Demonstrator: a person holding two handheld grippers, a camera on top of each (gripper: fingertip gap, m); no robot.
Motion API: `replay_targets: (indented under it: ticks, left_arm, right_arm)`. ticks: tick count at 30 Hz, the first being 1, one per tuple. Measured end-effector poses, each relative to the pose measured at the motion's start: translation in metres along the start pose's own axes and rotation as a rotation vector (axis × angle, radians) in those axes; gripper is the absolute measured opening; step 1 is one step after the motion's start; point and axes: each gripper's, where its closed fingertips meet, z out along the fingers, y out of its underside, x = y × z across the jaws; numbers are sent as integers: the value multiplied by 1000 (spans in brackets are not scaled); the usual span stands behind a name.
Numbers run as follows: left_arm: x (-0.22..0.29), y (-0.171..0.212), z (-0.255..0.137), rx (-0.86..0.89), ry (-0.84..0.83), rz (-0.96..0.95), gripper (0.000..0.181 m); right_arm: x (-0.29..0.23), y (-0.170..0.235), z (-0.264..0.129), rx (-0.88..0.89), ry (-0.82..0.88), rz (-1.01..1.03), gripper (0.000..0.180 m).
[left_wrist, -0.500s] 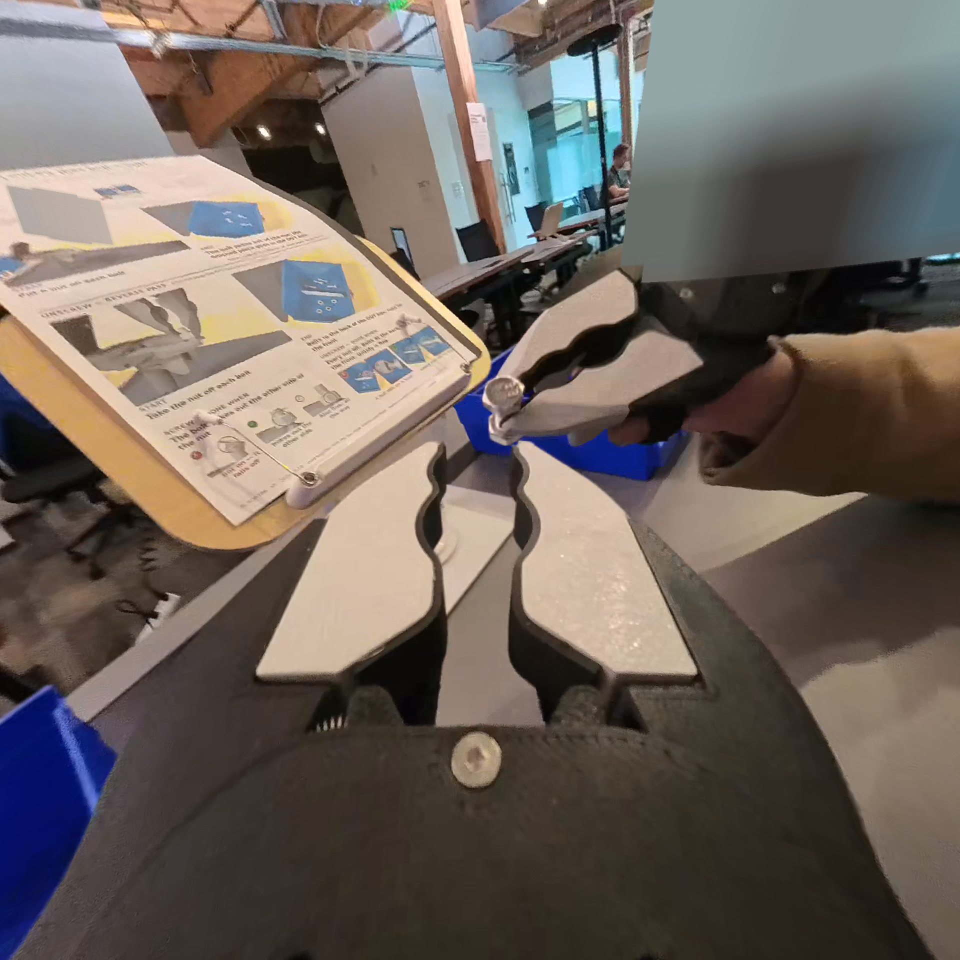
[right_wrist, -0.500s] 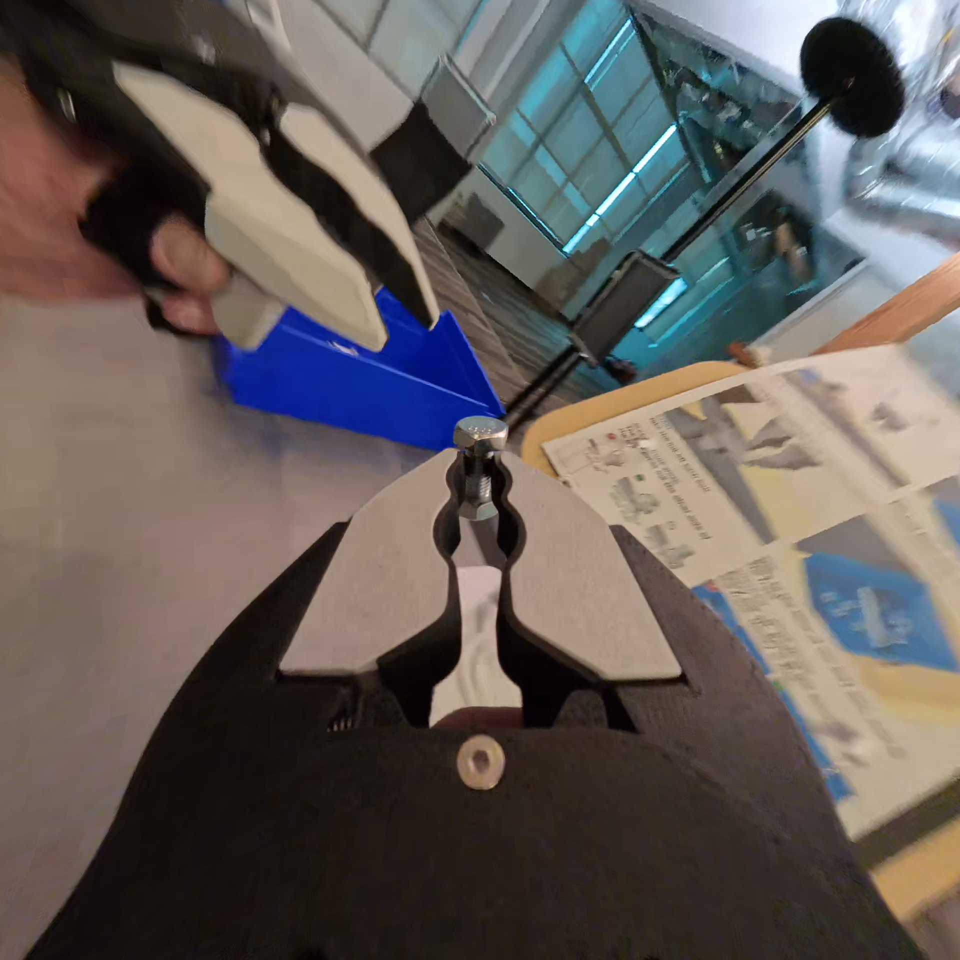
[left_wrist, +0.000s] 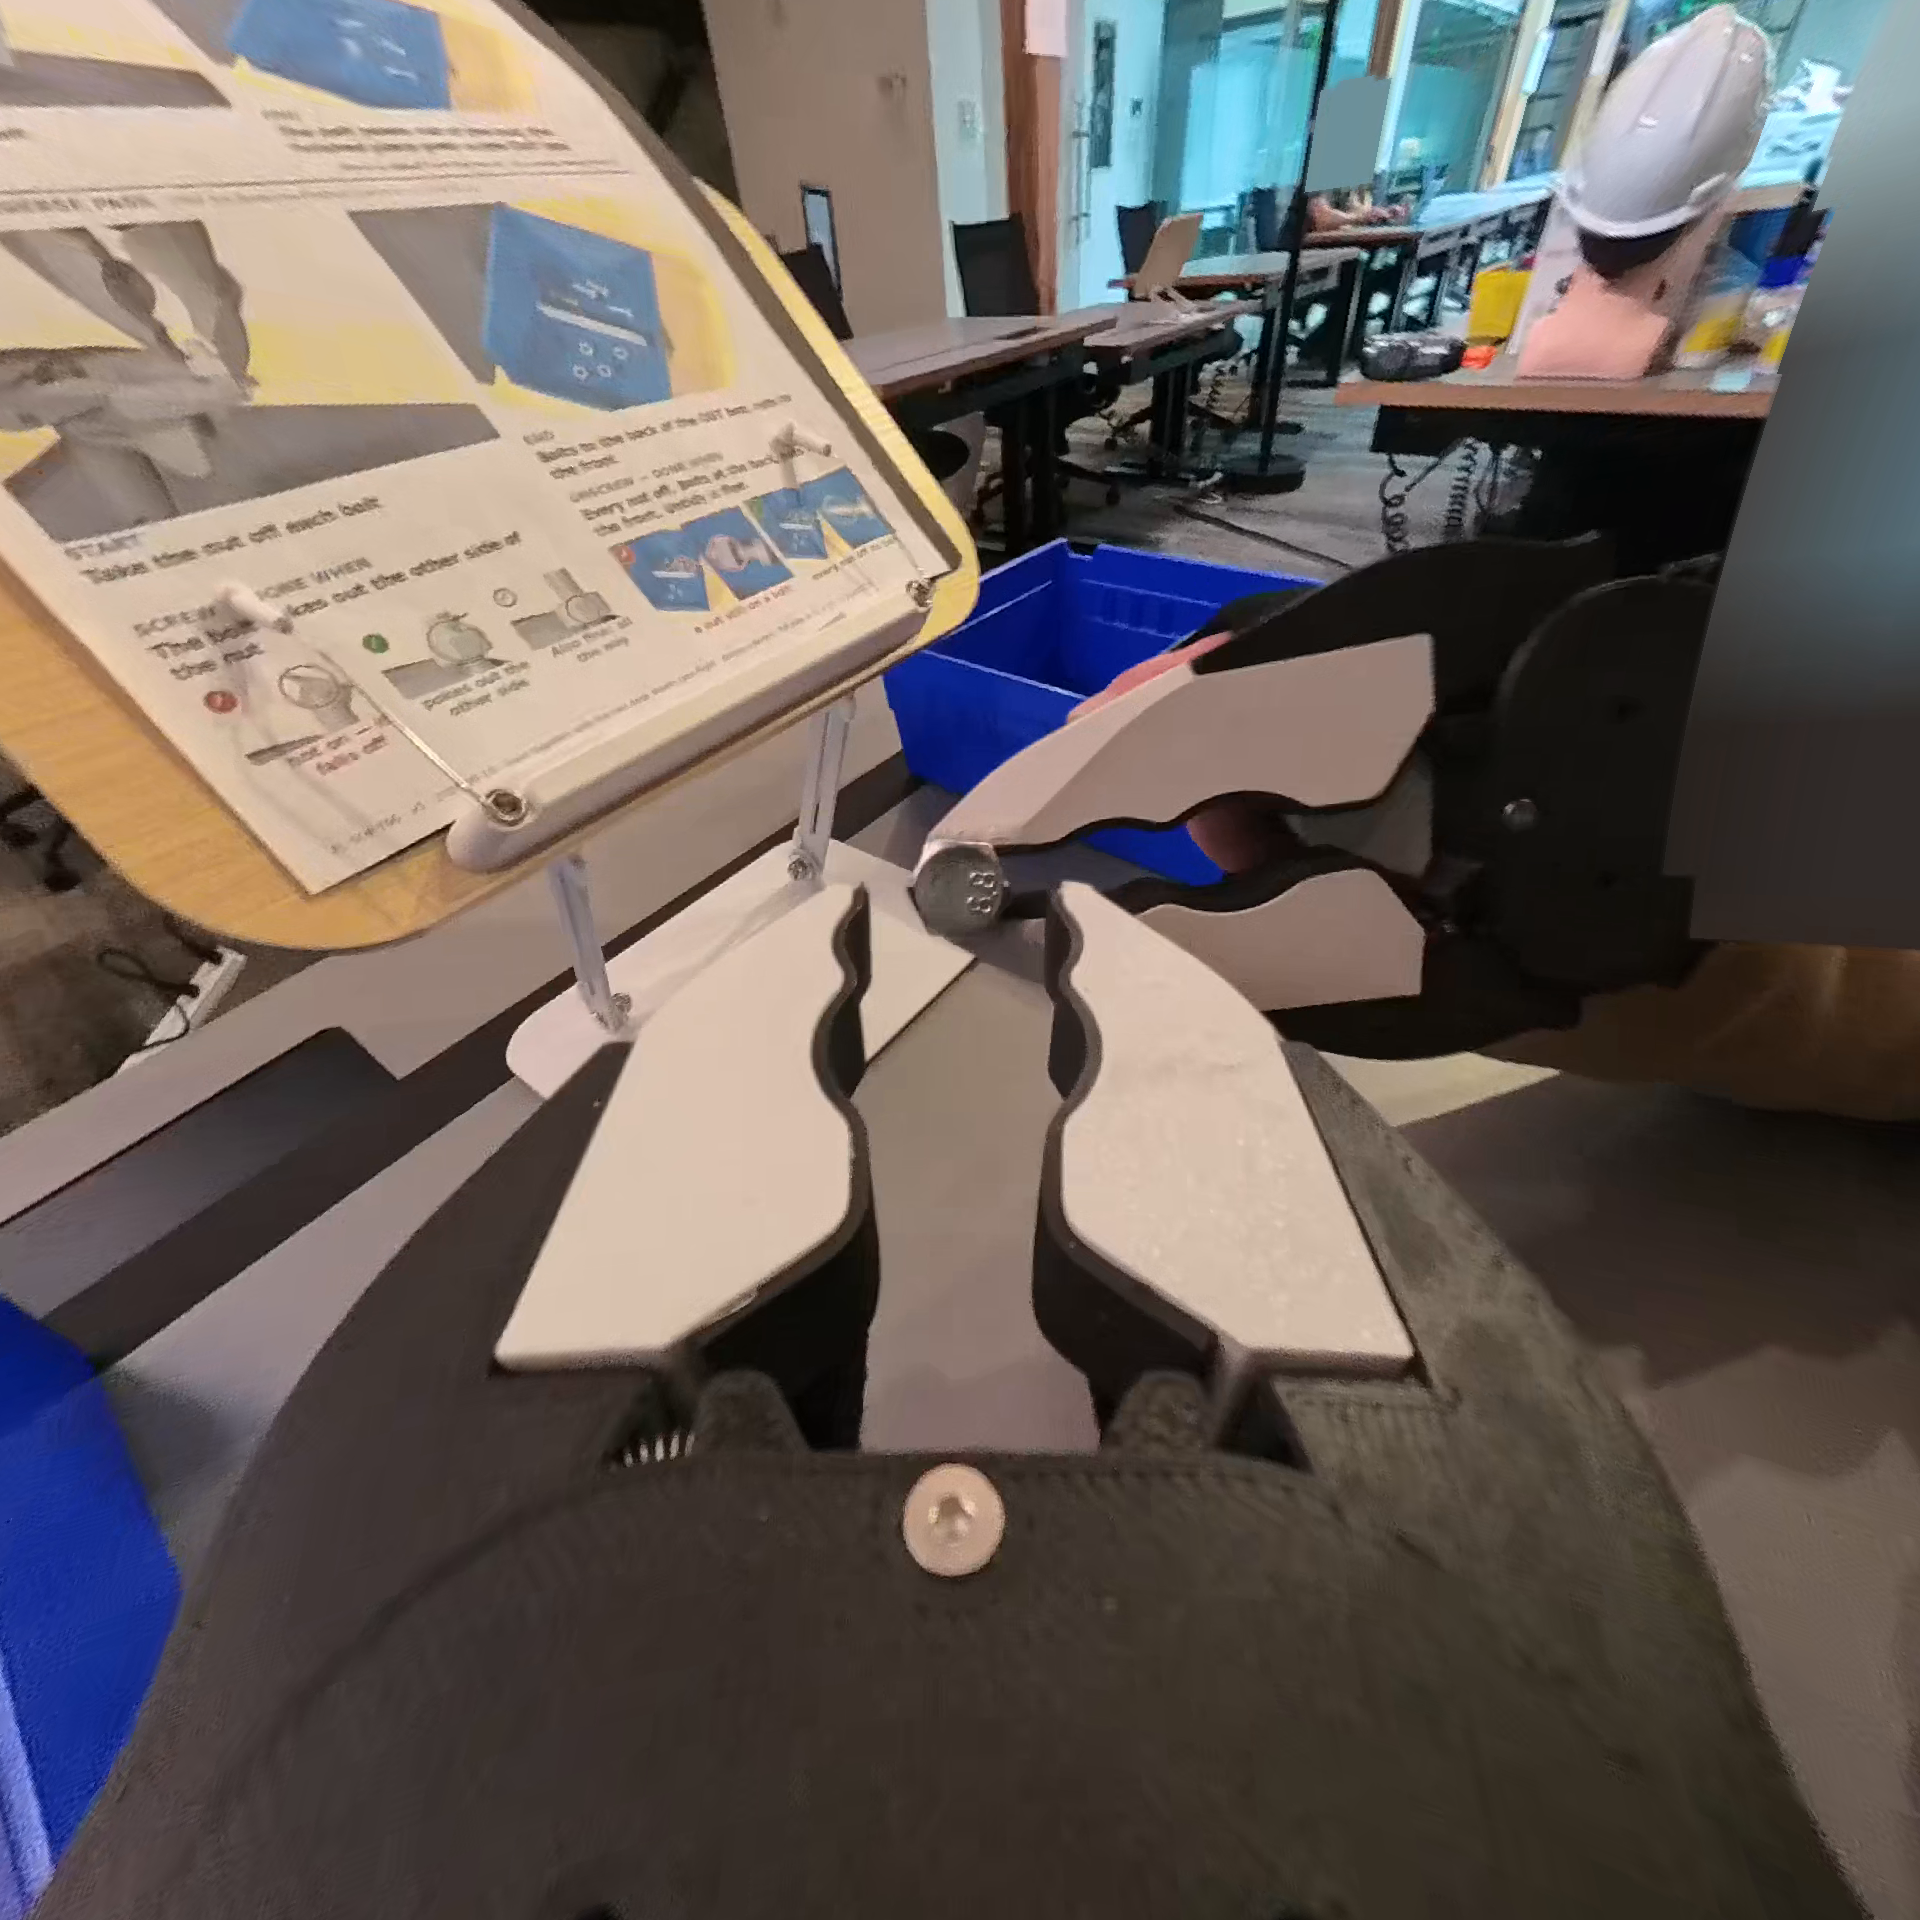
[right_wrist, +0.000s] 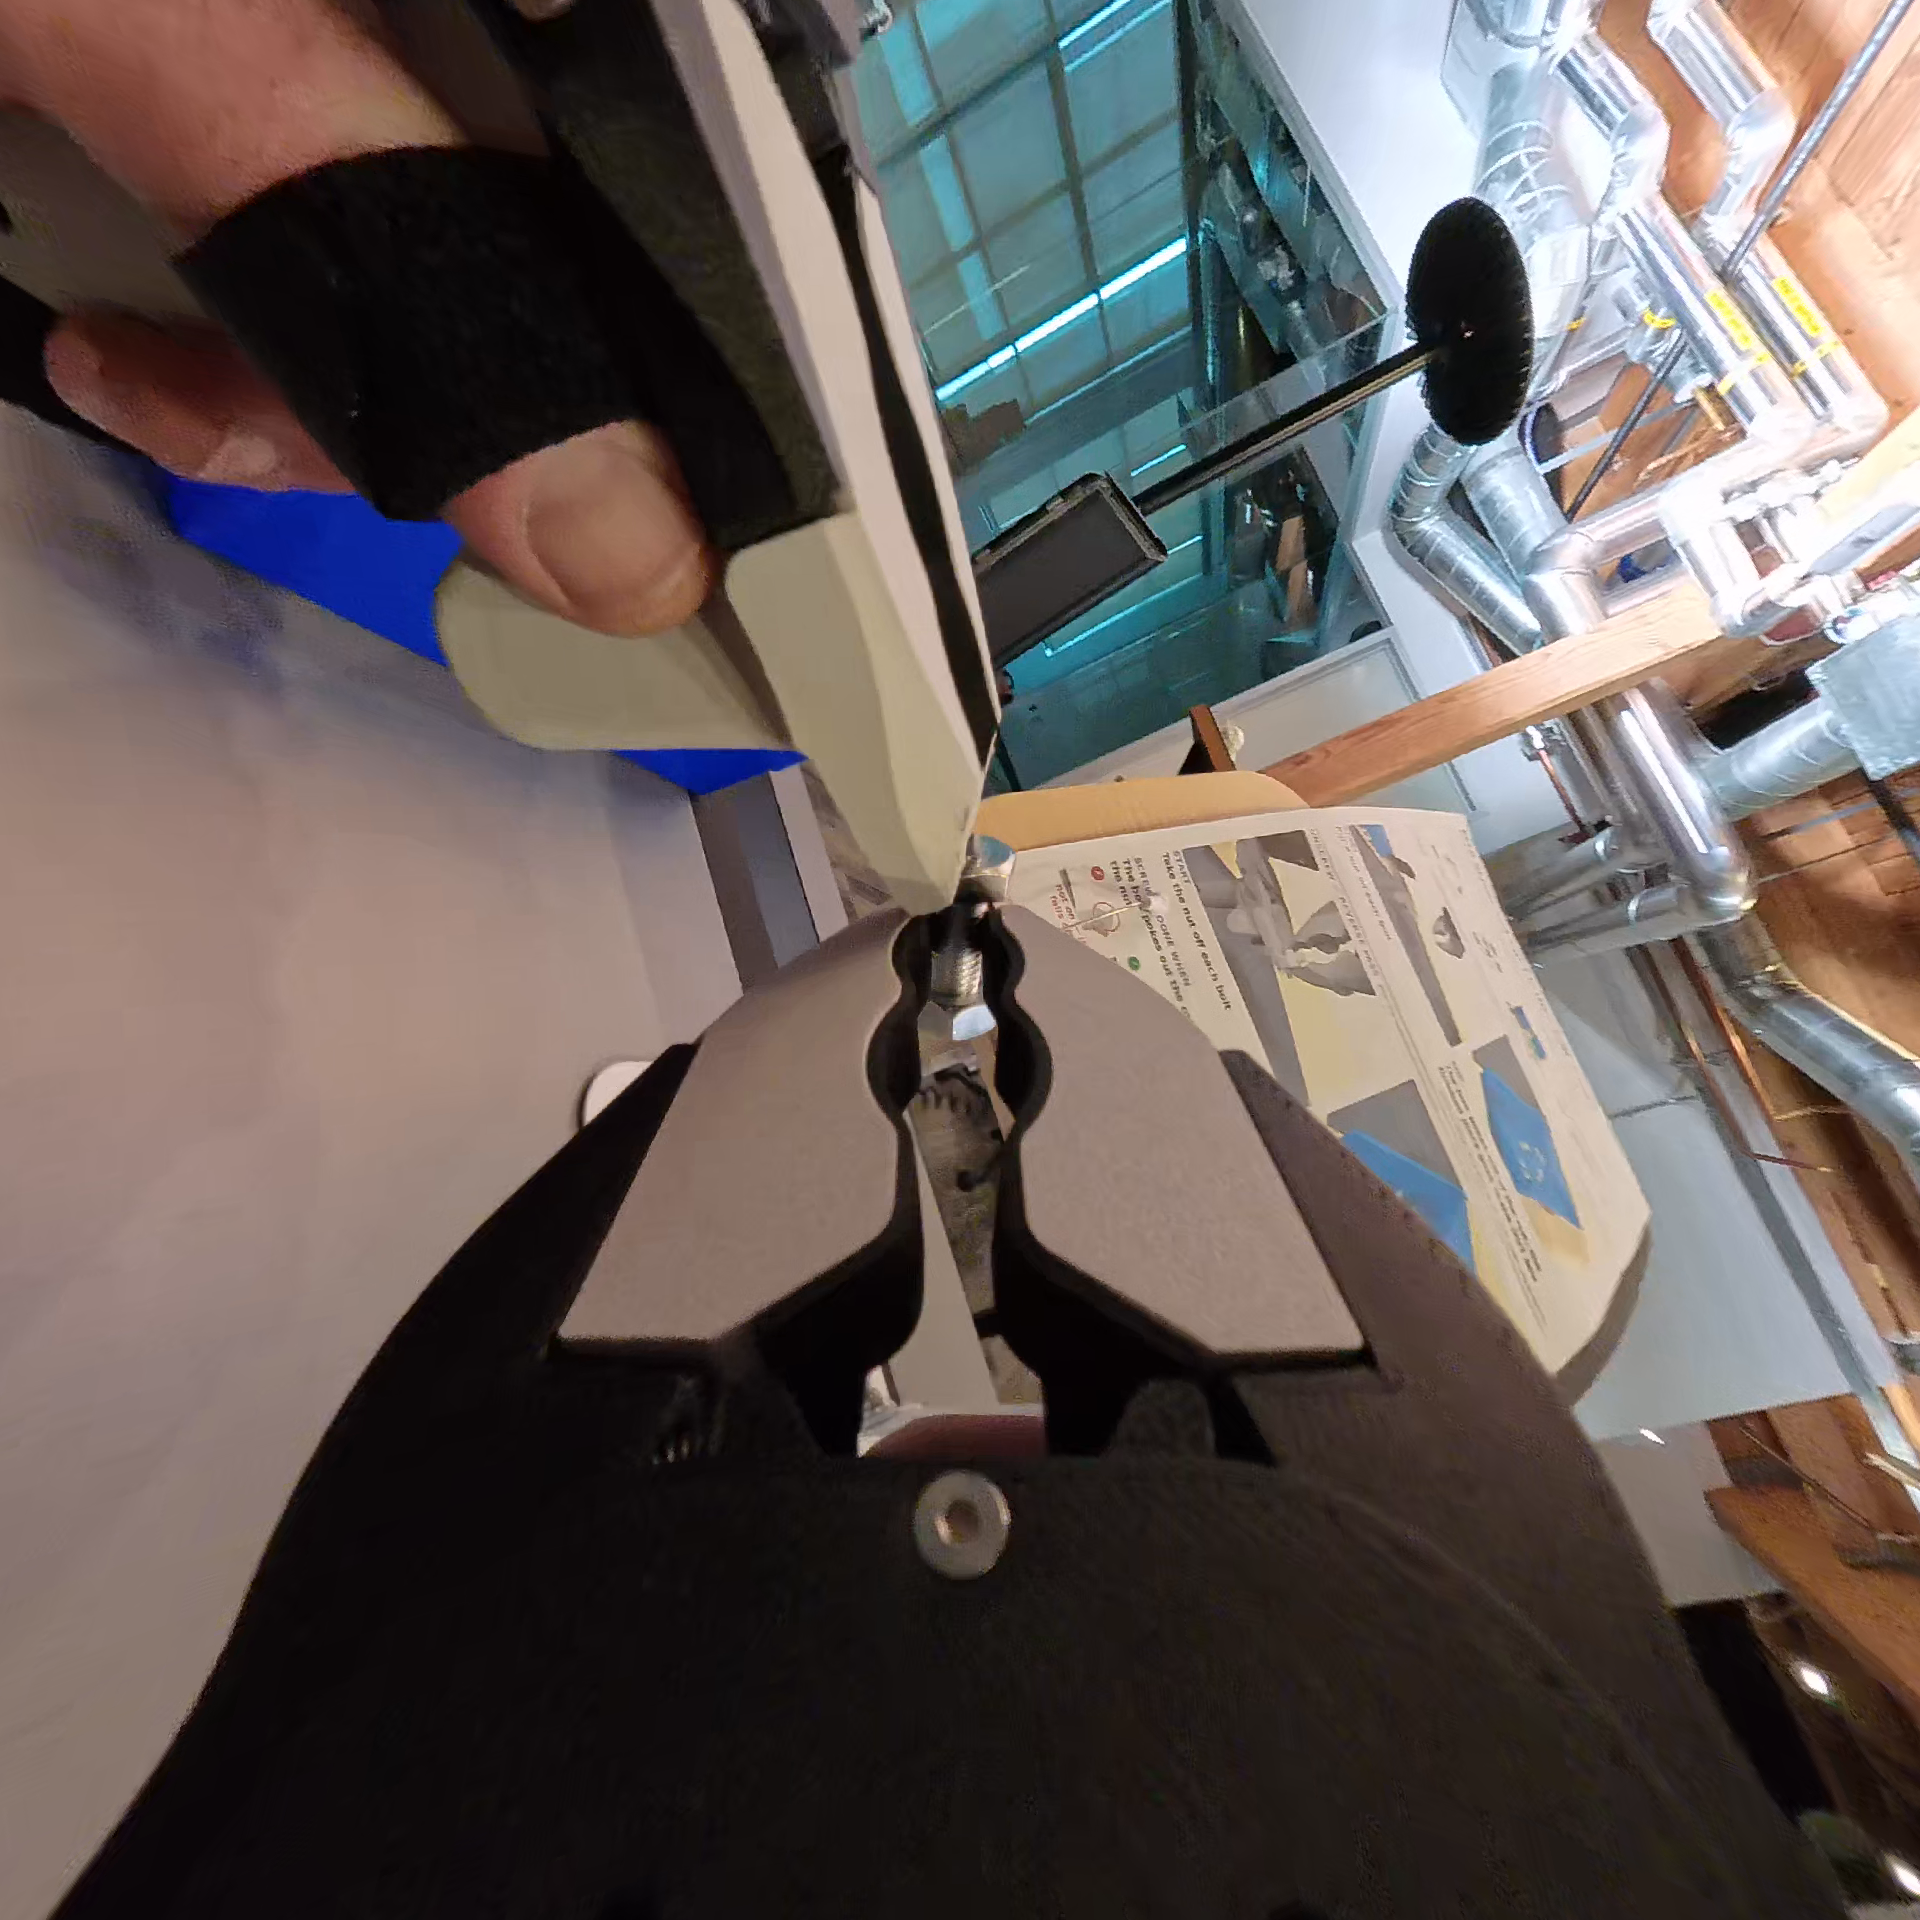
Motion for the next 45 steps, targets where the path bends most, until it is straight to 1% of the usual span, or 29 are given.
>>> replay_targets:
  ticks: [2,6,10,16,21,24,28,34,40,45]
  left_arm:
    - [-3,2,0,-10,-17,-28,30]
    - [-3,4,2,-6,1,-60,31]
    - [-1,6,4,-15,5,-67,28]
    - [0,12,9,-19,32,-151,22]
    - [2,11,9,25,114,-281,21]
    - [2,12,11,53,136,-349,21]
    - [0,16,12,53,107,-331,20]
    - [-5,16,11,40,54,-236,16]
    - [-6,17,11,40,49,-249,17]
    - [-6,18,12,54,68,-319,17]
  right_arm:
    - [0,1,1,-15,23,-29,9]
    - [-3,1,2,-20,34,-75,9]
    - [-4,1,2,-30,50,-112,9]
    - [-6,4,5,-65,98,-193,9]
    - [-3,2,4,-61,150,-234,9]
    - [-3,5,6,-64,171,-254,9]
    - [-5,8,8,-72,169,-263,9]
    - [-7,9,9,-72,156,-233,9]
    - [-8,11,10,-82,160,-251,9]
    - [-7,12,11,-84,181,-274,9]
